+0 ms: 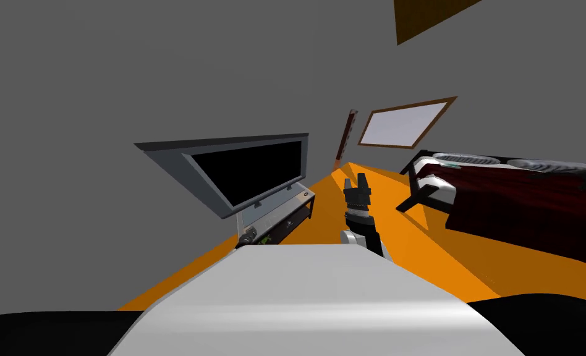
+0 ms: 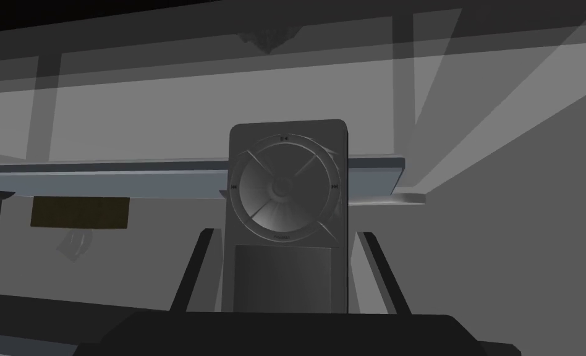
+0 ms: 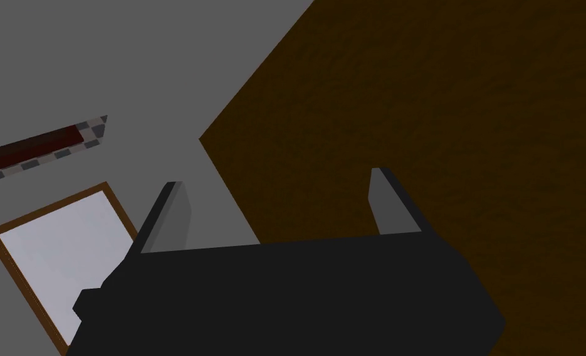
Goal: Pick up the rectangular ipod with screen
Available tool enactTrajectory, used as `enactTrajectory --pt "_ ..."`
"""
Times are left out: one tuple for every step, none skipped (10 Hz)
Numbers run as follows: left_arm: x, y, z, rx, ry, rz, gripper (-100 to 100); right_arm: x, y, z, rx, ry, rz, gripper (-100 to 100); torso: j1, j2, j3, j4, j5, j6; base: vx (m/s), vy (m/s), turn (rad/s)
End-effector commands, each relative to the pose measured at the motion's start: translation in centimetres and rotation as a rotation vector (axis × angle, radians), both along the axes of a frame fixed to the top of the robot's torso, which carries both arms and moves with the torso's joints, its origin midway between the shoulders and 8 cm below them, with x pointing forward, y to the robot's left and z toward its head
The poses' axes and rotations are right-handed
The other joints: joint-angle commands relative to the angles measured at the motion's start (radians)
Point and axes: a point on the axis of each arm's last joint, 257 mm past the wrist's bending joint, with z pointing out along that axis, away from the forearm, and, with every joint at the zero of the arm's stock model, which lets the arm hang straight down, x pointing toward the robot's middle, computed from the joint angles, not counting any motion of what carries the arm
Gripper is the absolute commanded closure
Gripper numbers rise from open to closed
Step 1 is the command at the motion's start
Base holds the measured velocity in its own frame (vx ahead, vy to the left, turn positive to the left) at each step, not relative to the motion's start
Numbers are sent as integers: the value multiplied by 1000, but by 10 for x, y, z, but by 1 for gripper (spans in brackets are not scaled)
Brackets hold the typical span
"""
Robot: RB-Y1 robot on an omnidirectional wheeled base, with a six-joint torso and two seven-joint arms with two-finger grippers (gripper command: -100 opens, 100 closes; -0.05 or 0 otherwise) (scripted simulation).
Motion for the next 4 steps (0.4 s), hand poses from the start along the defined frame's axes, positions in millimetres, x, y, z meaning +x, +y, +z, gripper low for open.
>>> enactTrajectory --pt "-1 4 7 1 -16 28 100 0 0 0 0 0 0 0 0 0 0 0 0 0 -29 35 -142" --pt "-15 13 9 10 -11 71 100 0 0 0 0 0 0 0 -1 -1 0 1 0 0 -32 38 -241" --pt "-10 7 7 7 -9 46 100 0 0 0 0 0 0 0 0 -1 0 1 0 1 -20 24 -56" --pt "-10 8 7 7 -10 53 0 0 0 0 0 0 0 0 -1 -2 -1 0 0 0 0 0 0"
